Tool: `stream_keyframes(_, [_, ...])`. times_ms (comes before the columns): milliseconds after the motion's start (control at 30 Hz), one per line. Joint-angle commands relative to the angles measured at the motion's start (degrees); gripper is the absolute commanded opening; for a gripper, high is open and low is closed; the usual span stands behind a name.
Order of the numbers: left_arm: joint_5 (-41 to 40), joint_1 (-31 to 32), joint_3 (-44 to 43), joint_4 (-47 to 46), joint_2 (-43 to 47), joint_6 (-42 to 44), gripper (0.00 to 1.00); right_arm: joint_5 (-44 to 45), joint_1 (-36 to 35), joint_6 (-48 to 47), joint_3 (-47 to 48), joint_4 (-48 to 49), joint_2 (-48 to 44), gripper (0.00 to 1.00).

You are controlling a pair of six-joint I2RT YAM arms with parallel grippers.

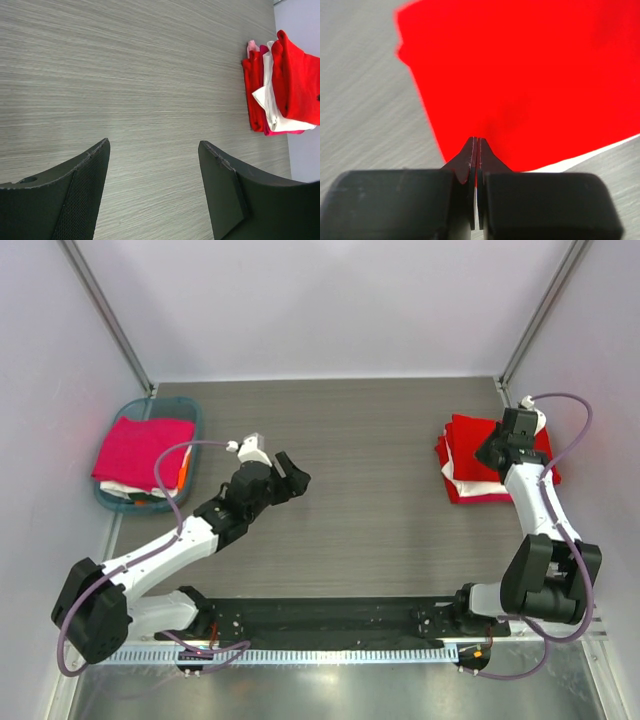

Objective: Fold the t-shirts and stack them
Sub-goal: Neatly place the folded tshirt to the corner

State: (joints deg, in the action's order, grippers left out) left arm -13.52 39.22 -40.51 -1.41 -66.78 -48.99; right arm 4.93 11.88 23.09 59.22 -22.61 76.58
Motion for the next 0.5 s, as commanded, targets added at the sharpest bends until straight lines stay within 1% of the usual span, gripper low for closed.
stream_keyframes(0, [-1.3, -0.4, 1.5, 0.4, 1.9, 1.1, 0.73, 2.6, 0.9, 2.1, -2.7, 3.4, 1.2, 0.01])
stream_keyframes(133, [-1.2, -0.4, 3.2, 0.5, 2.9, 1.2, 0.72, 4.1, 2.4, 3.4, -8.0, 4.1, 1.2, 0.01])
stream_keyframes(167, [-1.2, -0.4, 3.8, 0.6, 3.4, 1.3, 0.73, 5.0, 3.4, 3.5, -9.1, 4.1, -0.2, 0.01])
stream_keyframes(267, [-1.2, -0.5, 4.7, 1.1, 4.8, 1.5, 0.73, 13.7, 4.6, 4.3, -12.5, 1.7, -4.1, 0.01])
stream_keyframes(300, [-1.2, -0.4, 4.9, 1.2, 5.2, 1.5, 0.72, 16.9, 4.6, 4.3, -13.3, 1.3, -7.7, 0.01])
stream_keyframes(333, [-1.1, -0.4, 5.4, 1.2, 5.5, 1.5, 0.72, 18.0, 4.7, 4.6, -15.1, 1.1, -9.9, 0.01])
stream_keyframes(400, [-1.1, -0.5, 5.9, 1.2, 6.5, 1.5, 0.72, 16.7, 4.9, 4.3, -16.2, 1.1, -13.9, 0.01])
stream_keyframes(467, [-1.1, -0.4, 6.2, 1.2, 7.0, 1.5, 0.72, 15.0, 5.0, 4.1, -16.0, 0.6, -14.9, 0.01])
